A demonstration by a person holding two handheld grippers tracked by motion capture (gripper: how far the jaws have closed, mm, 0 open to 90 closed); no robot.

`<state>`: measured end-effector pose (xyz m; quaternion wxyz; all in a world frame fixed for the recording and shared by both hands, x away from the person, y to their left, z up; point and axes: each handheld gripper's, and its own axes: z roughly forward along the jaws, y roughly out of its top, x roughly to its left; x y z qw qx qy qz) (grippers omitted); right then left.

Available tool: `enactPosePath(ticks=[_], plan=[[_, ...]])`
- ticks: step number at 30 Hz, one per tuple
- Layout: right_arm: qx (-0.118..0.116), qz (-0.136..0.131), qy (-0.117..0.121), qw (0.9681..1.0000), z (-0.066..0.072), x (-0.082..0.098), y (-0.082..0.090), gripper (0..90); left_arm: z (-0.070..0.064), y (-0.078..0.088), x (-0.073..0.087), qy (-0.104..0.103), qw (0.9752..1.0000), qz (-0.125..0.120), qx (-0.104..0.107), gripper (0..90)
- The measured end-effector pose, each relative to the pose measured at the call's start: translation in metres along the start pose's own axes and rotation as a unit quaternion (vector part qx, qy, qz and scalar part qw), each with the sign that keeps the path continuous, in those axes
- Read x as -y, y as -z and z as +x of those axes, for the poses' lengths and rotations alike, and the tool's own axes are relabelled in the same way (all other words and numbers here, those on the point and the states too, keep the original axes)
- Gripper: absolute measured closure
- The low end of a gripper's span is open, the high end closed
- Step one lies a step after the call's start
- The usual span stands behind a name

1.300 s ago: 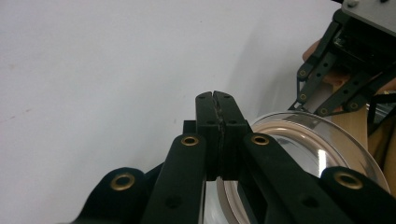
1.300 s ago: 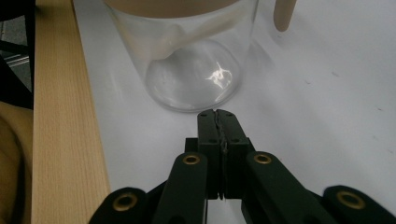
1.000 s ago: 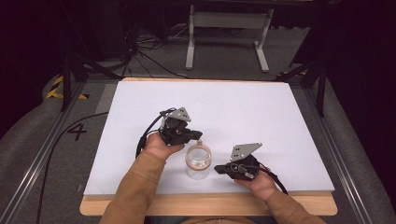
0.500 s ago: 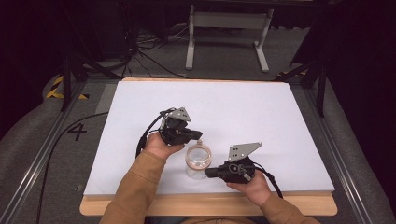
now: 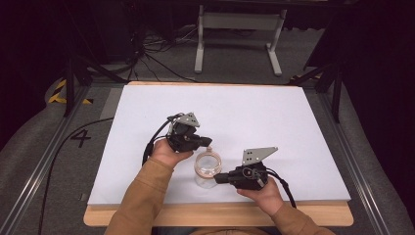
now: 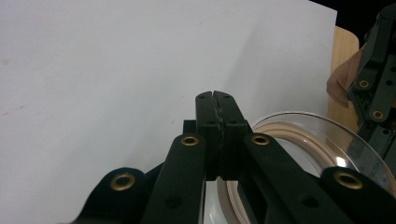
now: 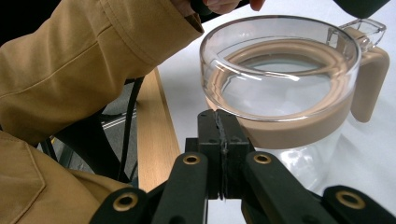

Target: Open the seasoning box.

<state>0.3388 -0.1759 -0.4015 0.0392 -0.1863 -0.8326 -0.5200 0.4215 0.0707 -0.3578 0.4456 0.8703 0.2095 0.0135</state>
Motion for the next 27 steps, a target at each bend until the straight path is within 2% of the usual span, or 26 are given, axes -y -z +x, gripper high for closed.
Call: enactPosePath(ticks=[6, 8, 11, 12, 16, 27], plan=[[-0.001, -0.002, -0.002, 1.0000, 0.000, 0.000, 0.001, 89.8, 0.000, 0.000, 0.000, -0.001, 1.0000, 0.001, -0.001, 90.0], [0.002, -0.001, 0.000, 1.0000, 0.000, 0.000, 0.000, 89.8, -0.001, 0.001, 0.000, -0.004, 0.9999, 0.002, -0.015, 89.9], [0.006, 0.001, 0.005, 1.0000, 0.000, -0.001, 0.000, 89.8, 0.000, 0.004, 0.000, -0.005, 0.9999, 0.001, -0.016, 89.9], [0.007, 0.001, 0.008, 0.9999, 0.001, -0.001, 0.001, 89.8, -0.001, 0.006, 0.000, 0.002, 0.9998, -0.003, -0.017, 89.9], [0.017, -0.002, 0.021, 0.9996, 0.001, -0.006, 0.005, 89.8, 0.000, 0.014, 0.003, 0.005, 0.9995, -0.013, -0.028, 89.8], [0.019, -0.019, 0.041, 0.9988, -0.007, -0.023, 0.011, 89.8, 0.003, 0.034, 0.023, 0.038, 0.9976, -0.013, -0.056, 89.8]])
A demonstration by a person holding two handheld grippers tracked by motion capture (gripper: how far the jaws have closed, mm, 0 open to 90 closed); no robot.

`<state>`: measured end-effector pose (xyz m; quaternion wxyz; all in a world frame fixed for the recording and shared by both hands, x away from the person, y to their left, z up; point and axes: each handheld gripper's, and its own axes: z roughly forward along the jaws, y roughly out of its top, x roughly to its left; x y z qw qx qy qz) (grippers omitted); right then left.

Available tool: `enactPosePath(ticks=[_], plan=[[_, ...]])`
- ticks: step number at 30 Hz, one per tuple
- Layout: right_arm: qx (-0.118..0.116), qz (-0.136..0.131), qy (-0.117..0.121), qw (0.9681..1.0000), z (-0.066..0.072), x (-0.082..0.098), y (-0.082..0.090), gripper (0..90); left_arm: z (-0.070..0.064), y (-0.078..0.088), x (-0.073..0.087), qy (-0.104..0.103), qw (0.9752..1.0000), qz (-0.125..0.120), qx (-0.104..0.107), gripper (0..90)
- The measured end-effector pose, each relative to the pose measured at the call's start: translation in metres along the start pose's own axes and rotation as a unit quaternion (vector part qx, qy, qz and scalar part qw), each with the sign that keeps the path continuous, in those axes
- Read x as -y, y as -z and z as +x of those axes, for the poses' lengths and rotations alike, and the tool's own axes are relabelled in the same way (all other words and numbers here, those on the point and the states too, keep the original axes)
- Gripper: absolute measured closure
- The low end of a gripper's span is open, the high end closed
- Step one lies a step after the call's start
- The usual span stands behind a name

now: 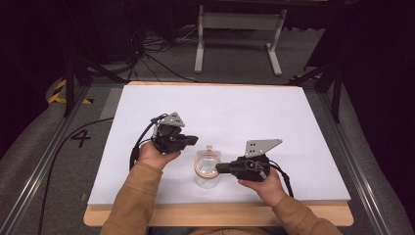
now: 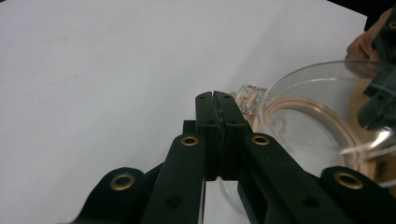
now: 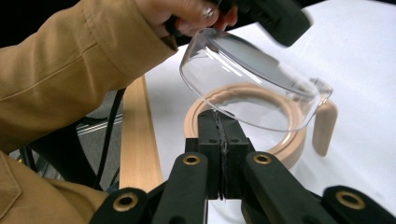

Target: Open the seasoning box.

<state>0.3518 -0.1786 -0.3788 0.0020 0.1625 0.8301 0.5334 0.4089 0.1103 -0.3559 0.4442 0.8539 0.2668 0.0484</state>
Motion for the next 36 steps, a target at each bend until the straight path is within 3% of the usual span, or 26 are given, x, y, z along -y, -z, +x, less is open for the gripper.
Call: enactPosePath(ticks=[15, 27, 36], plan=[[0.023, -0.004, 0.032, 0.9992, -0.014, -0.016, -0.004, 89.8, 0.005, 0.021, 0.023, 0.036, 0.9991, 0.001, -0.022, 89.3], [0.037, 0.001, 0.015, 0.9992, -0.030, -0.012, -0.010, 89.7, 0.006, 0.026, 0.028, 0.046, 0.9987, 0.005, -0.021, 88.1], [0.044, 0.003, 0.008, 0.9990, -0.034, -0.010, -0.010, 89.6, 0.006, 0.025, 0.028, 0.049, 0.9986, 0.004, -0.021, 87.4]])
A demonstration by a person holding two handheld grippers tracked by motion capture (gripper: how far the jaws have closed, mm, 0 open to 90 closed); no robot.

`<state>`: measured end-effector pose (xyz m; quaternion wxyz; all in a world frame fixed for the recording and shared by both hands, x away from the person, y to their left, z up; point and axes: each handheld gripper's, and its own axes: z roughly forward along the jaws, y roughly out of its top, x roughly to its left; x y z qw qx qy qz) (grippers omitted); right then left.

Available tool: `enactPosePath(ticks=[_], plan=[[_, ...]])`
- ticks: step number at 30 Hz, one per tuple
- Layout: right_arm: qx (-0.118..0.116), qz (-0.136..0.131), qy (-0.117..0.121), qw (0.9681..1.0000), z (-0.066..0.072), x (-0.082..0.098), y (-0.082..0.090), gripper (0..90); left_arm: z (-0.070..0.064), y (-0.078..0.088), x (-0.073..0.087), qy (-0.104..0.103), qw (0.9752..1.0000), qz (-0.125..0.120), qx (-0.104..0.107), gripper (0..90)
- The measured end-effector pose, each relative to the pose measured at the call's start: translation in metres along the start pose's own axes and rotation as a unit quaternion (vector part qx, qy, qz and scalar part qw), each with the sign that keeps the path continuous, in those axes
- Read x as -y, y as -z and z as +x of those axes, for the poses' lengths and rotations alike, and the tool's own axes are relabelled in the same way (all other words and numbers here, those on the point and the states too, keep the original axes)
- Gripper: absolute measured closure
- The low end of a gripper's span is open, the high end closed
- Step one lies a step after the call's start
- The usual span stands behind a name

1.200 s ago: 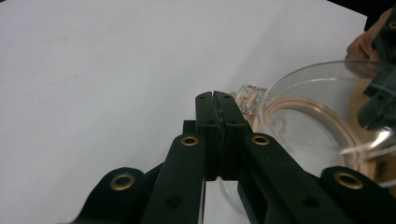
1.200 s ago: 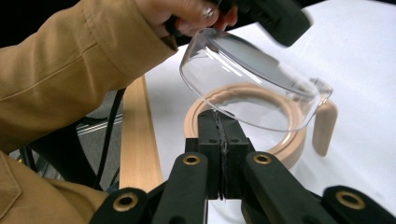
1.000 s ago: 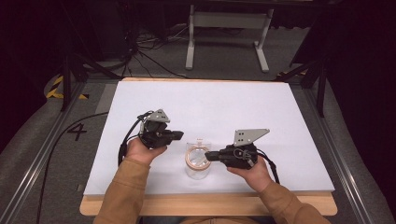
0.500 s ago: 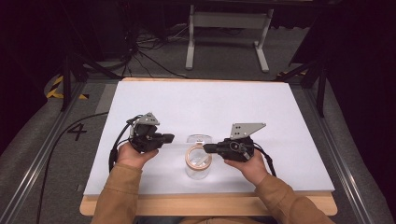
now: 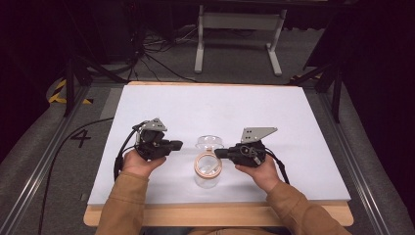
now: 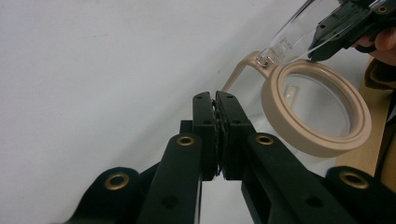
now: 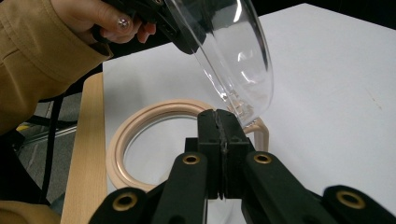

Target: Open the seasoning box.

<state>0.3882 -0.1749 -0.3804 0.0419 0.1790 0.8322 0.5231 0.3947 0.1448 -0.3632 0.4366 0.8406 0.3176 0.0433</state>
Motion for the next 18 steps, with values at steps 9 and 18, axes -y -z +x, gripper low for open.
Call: enactPosePath(ticks=[9, 18], plan=[[0.010, -0.002, -0.009, 0.9999, -0.0030, 0.0013, 0.0004, 89.3, -0.0002, -0.0008, -0.0002, -0.001, 1.0000, 0.000, 0.002, 86.9], [0.012, -0.004, -0.011, 0.9999, -0.0042, 0.0015, 0.0021, 89.1, 0.0000, -0.0006, -0.0005, -0.002, 1.0000, 0.001, 0.003, 86.9]])
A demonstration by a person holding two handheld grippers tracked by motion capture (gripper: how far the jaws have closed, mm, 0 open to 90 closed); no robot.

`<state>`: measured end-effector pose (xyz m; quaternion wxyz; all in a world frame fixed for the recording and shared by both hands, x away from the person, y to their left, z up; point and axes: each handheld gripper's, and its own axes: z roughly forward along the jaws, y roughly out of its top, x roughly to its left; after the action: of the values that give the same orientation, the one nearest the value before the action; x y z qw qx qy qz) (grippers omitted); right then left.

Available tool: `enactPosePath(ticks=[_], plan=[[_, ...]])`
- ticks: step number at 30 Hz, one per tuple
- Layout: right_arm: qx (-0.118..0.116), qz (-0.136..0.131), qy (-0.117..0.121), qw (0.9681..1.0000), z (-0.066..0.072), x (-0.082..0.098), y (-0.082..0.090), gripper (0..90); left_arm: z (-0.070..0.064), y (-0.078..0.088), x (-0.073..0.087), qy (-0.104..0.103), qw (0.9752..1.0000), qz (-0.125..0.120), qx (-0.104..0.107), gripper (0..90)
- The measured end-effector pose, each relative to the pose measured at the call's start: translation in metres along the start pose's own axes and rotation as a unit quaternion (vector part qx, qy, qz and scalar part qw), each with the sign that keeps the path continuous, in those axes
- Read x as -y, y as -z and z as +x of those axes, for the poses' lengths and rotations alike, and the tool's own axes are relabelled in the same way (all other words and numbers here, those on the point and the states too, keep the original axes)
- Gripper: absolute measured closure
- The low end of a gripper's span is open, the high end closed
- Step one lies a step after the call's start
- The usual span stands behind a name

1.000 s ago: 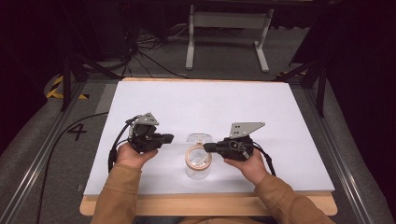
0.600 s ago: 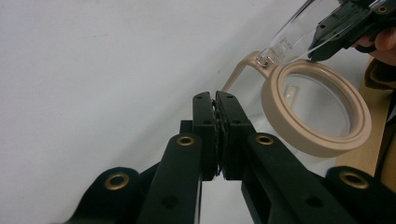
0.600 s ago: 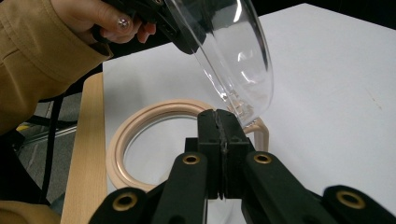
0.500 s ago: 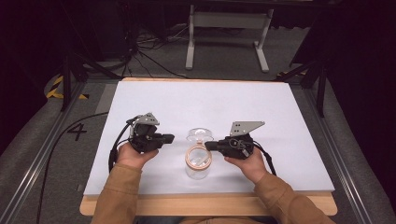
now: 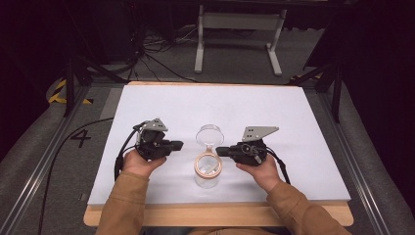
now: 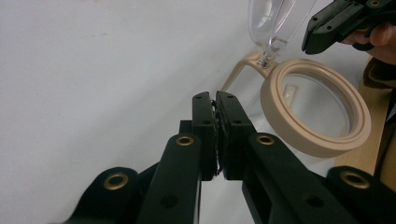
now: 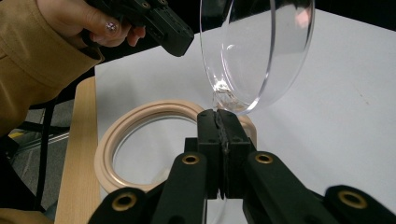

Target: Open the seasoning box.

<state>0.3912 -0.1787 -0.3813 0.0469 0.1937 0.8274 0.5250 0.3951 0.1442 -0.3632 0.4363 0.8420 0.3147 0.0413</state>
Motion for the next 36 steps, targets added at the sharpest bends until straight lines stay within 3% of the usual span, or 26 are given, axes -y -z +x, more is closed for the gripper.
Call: enactPosePath(ticks=[7, 13, 19, 26, 30, 32, 36], plan=[[0.015, -0.010, 0.016, 0.9997, -0.001, -0.005, 0.014, 88.1, 0.002, 0.006, -0.001, -0.002, 1.0000, -0.007, -0.002, 85.0], [0.043, -0.023, 0.015, 0.9987, -0.015, -0.009, 0.041, 79.7, 0.006, 0.016, -0.001, 0.020, 0.9995, -0.021, -0.011, 81.7], [0.108, -0.022, 0.013, 0.9938, -0.032, -0.008, 0.073, 71.8, 0.014, 0.024, 0.002, 0.032, 0.9988, -0.015, -0.034, 78.3], [0.146, -0.008, -0.004, 0.9893, -0.053, 0.002, 0.096, 64.5, 0.022, 0.025, 0.004, 0.049, 0.9977, -0.027, -0.038, 73.3], [0.173, 0.002, -0.017, 0.9847, -0.066, 0.010, 0.108, 62.0, 0.029, 0.024, 0.006, 0.049, 0.9971, -0.018, -0.055, 71.7], [0.189, 0.009, -0.025, 0.9816, -0.072, 0.016, 0.114, 60.5, 0.034, 0.022, 0.009, 0.057, 0.9967, -0.022, -0.053, 71.0], [0.200, 0.027, -0.039, 0.9787, -0.084, 0.028, 0.121, 58.0, 0.042, 0.017, 0.014, 0.064, 0.9960, -0.026, -0.056, 69.5]])
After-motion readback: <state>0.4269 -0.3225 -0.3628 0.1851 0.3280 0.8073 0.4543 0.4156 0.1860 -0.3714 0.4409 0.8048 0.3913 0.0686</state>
